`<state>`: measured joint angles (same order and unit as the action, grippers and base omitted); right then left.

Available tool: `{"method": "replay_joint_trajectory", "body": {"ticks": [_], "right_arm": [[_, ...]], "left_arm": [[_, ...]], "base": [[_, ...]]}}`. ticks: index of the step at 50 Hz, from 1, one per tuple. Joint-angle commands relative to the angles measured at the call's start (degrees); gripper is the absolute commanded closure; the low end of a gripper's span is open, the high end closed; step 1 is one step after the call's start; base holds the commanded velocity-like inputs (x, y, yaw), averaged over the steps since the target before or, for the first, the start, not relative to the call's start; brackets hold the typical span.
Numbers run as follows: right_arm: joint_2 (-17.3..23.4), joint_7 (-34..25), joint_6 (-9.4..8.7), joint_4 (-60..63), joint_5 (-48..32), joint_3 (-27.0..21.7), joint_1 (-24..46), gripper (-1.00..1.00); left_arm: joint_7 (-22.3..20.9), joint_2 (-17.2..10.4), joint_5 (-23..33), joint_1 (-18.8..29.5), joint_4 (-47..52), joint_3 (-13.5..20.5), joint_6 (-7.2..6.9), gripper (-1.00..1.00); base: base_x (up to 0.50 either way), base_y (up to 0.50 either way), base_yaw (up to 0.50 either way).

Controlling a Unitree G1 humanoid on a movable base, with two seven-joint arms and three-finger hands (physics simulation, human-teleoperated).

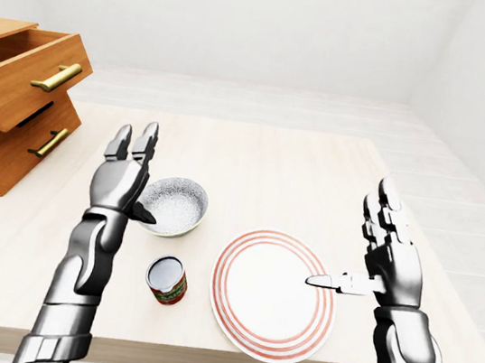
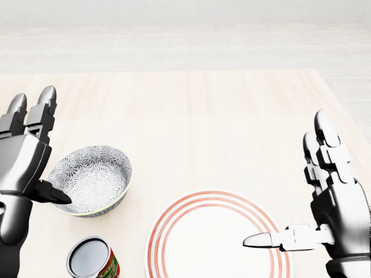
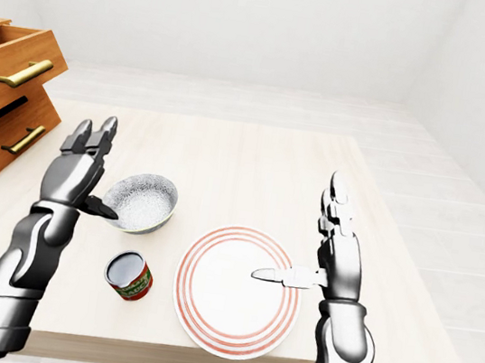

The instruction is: Put the bowl on the plate.

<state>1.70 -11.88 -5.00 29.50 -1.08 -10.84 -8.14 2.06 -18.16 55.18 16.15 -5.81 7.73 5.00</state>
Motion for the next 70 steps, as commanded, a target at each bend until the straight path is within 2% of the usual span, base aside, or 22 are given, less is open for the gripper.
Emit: {"method": "replay_joint_trajectory", "body": {"ticks": [1,7,8,11,15,19,25,44,49,58,70], "right_arm": [[-0.16,0.06,0.0,-1.84,-0.26,0.31,-0.11,-1.0],[-0.08,0.0,0.0,-2.62,0.12,0.13,-0.19,-1.0],[-0.06,-0.05,0.0,-2.8,0.17,0.09,-0.31,-1.0],[-0.01,-0.09,0.0,-3.02,0.18,0.08,-0.33,-1.0],[0.05,-0.22,0.0,-3.29,0.2,0.13,-0.39,-1.0],[0.05,-0.11,0.0,-4.04,-0.27,0.64,-0.1,-1.0],[0.13,0.02,0.0,-4.23,-0.27,0.71,0.13,-1.0],[0.21,0.22,0.0,-4.25,-0.59,0.89,-0.04,-1.0],[0.17,0.05,0.0,-4.33,-0.55,0.9,-0.26,-1.0],[0.36,-0.07,0.0,-4.89,-0.31,0.46,0.21,-1.0],[0.33,-0.07,0.0,-3.68,-0.56,0.61,0.0,-1.0]], "left_arm": [[3.33,-1.34,6.51,-1.14,-0.54,-0.27,0.0,-1.0],[5.23,-0.89,8.56,-1.86,-0.58,-0.25,0.0,-1.0],[6.74,-1.34,10.1,-3.23,-0.67,-0.66,0.0,-1.0],[5.73,-1.23,10.21,-3.65,0.06,-0.3,0.0,-1.0],[6.86,-1.23,10.87,-4.49,-1.21,-0.53,0.0,-1.0],[9.68,-1.81,13.83,-5.05,-3.47,-1.36,0.0,-1.0],[10.07,-1.64,15.13,-5.34,-3.88,-1.11,0.0,-1.0],[16.38,-1.92,23.01,-4.82,-9.47,-3.02,0.0,-1.0],[20.87,-1.82,26.49,-4.22,-11.72,-4.13,0.0,-1.0],[20.96,-1.5,26.99,-5.55,-10.71,-4.67,0.0,-1.0],[22.41,-1.75,27.74,-4.55,-13.0,-4.74,0.0,-1.0]], "base": [[0.0,0.0,0.0],[0.0,0.0,0.0],[0.0,0.0,0.0],[0.0,0.0,0.0],[0.0,0.0,0.0],[0.0,0.0,0.0],[0.0,0.0,0.0],[0.0,0.0,0.0],[0.0,0.0,0.0],[0.0,0.0,0.0],[0.0,0.0,0.0]]}}
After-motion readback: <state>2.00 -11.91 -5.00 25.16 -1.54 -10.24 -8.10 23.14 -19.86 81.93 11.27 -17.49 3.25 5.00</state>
